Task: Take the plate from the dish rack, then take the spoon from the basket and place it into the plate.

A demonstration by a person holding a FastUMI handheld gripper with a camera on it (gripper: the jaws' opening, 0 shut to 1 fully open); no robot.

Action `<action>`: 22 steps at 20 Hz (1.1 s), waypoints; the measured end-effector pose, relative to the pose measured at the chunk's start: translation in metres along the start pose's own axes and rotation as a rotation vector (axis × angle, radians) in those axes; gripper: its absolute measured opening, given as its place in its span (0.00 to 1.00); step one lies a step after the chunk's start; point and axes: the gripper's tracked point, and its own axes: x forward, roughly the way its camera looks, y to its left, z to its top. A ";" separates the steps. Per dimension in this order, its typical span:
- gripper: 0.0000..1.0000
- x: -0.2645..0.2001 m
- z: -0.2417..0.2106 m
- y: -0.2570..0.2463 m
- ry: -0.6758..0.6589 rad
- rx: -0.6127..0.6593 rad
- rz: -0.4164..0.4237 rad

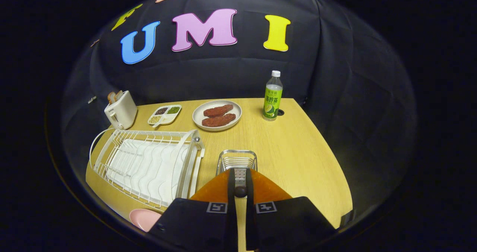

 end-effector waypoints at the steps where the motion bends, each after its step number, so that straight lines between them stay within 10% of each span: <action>1: 0.13 -0.004 0.011 -0.001 -0.018 0.003 0.001; 10: 0.13 -0.088 0.087 0.035 -0.150 -0.015 0.137; 22: 0.13 -0.161 -0.042 0.214 0.024 -0.206 0.598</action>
